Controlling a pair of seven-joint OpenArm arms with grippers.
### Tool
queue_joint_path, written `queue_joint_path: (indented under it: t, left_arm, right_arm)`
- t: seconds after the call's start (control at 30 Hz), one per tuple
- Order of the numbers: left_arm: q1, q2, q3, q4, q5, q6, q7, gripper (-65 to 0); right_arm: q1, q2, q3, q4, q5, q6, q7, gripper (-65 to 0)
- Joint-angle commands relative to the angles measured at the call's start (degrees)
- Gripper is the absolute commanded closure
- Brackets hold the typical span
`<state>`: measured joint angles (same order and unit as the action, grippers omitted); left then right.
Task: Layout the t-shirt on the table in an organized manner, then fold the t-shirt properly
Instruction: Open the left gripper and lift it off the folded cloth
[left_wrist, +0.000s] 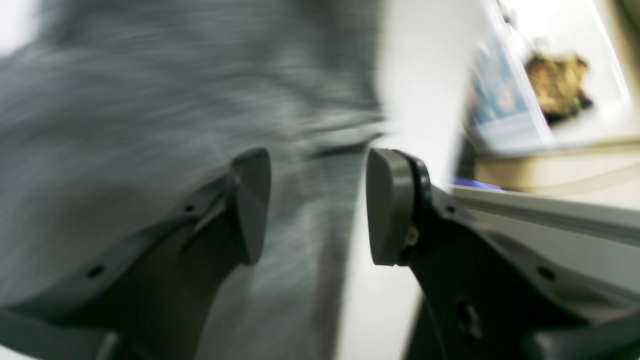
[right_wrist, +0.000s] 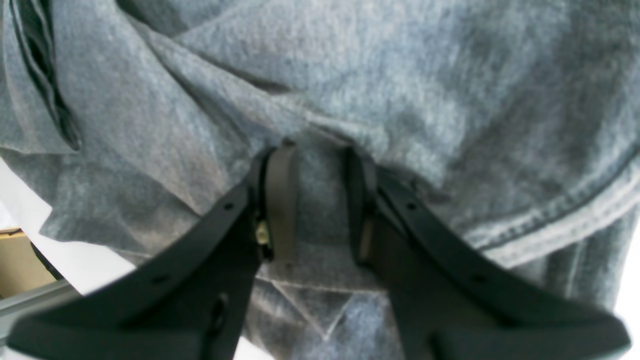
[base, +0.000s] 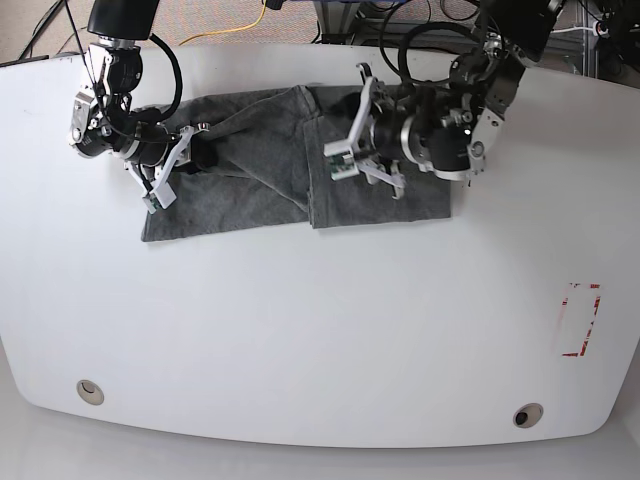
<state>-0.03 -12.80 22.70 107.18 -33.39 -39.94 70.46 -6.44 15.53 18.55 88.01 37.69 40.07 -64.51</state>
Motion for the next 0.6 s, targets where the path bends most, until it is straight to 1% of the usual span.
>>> queue_joint_path:
  t: [0.0,0.13,0.23,0.37,0.43,0.57]
  left_arm:
    - [-0.6,-0.3,-5.5,0.9,-0.1,-0.1,-1.0,-27.4]
    - [0.2,-0.3,-13.4,-0.6,1.0,-0.1,-1.0,-27.4]
    - [0.2,-0.1,-16.9,-2.1,3.5,-0.1,-1.0,-27.4]
    - [0.3,0.0,-18.8,-4.3,6.7,-0.1,-1.3,-26.9]
    - [0.5,-0.1,-18.9,-5.3,7.8,-0.1,-2.8,-24.0]
    - [1.7,-0.3,-18.4,-8.6,9.8,-0.1,-6.5,-10.8]
  right_arm:
    - [0.4,0.6,0.3,0.6,-0.3,-0.1,-0.3,-16.0]
    - [0.4,0.6,0.3,0.6,-0.3,-0.1,-0.3,-16.0]
    - [0.4,0.6,0.3,0.6,-0.3,-0.1,-0.3,-16.0]
    - [0.4,0.6,0.3,0.6,-0.3,-0.1,-0.3,-16.0]
    - [0.4,0.6,0.3,0.6,-0.3,-0.1,-0.3,-16.0]
    - [1.0,0.4,0.3,0.6,-0.3,-0.1,-0.3,-16.0]
